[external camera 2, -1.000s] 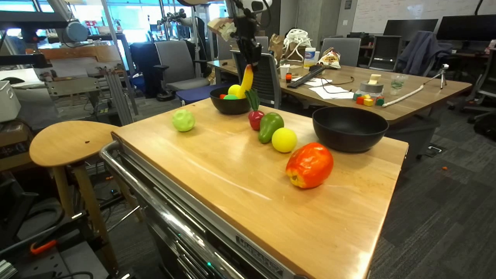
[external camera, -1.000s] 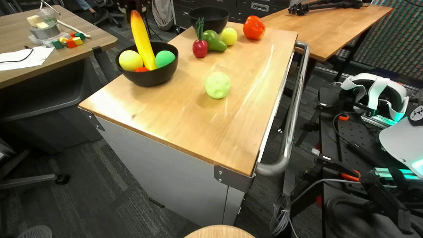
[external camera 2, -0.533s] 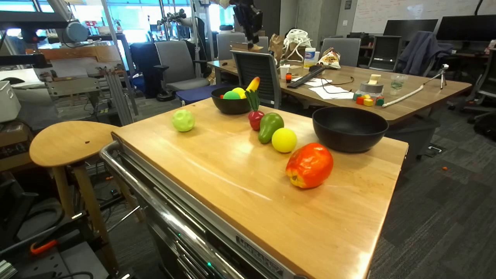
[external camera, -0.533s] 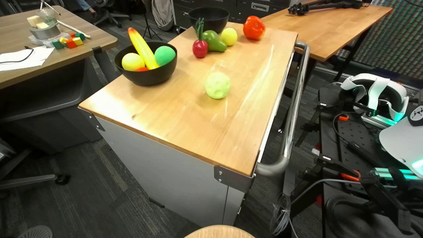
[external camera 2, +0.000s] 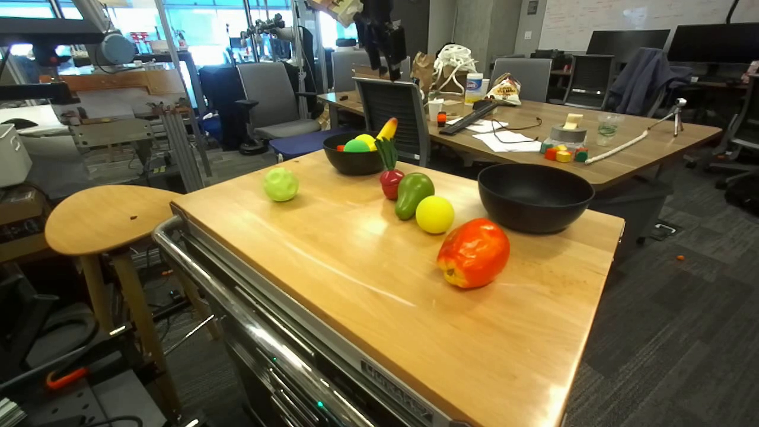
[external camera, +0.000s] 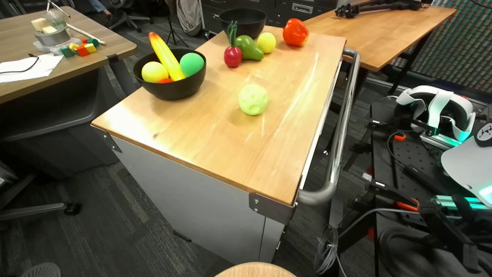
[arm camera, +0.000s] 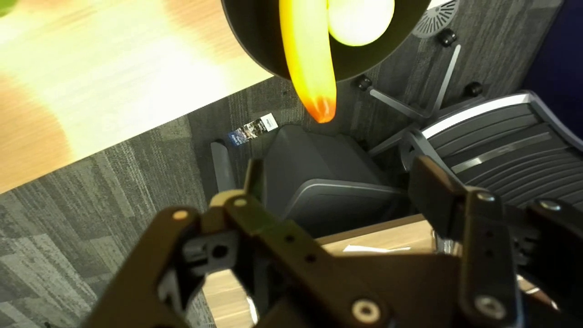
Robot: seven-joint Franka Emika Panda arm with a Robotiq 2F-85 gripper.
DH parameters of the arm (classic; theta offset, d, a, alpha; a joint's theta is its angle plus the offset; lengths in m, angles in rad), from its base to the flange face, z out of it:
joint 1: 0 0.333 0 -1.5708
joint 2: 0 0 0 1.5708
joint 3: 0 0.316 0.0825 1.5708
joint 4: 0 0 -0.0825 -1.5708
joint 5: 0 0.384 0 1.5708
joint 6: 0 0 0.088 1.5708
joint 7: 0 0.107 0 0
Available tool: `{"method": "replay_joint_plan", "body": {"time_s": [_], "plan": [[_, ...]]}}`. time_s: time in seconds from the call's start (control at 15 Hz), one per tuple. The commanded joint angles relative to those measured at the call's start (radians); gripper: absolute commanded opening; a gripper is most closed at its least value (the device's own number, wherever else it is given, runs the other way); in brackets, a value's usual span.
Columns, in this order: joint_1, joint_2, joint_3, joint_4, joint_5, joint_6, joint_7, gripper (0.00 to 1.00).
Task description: Take the fruits and vegetables out of the bowls and put them on the table
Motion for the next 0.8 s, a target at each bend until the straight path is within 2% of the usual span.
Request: {"method": "replay_joint_plan", "body": {"time_s": [0.0,0.2,0.27,0.4,0.47,0.53,0.6,0.73], "plan": [[0.013,0.019,0.005,0.014,0.0,-0.009,0.013,0.93],[0.039,0.074,0.002,0.048,-0.012,-0.032,0.052,0.87],[0.048,0.093,0.002,0.059,-0.014,-0.051,0.064,0.72],[0.069,0.126,-0.004,0.076,-0.032,-0.073,0.088,0.54],[0.079,0.142,-0.008,0.085,-0.043,-0.086,0.101,0.5],[0.086,0.16,-0.012,0.097,-0.052,-0.094,0.113,0.61],[0.092,0.175,-0.015,0.109,-0.06,-0.105,0.123,0.76],[0.1,0.2,-0.021,0.13,-0.072,-0.123,0.138,0.88]]}}
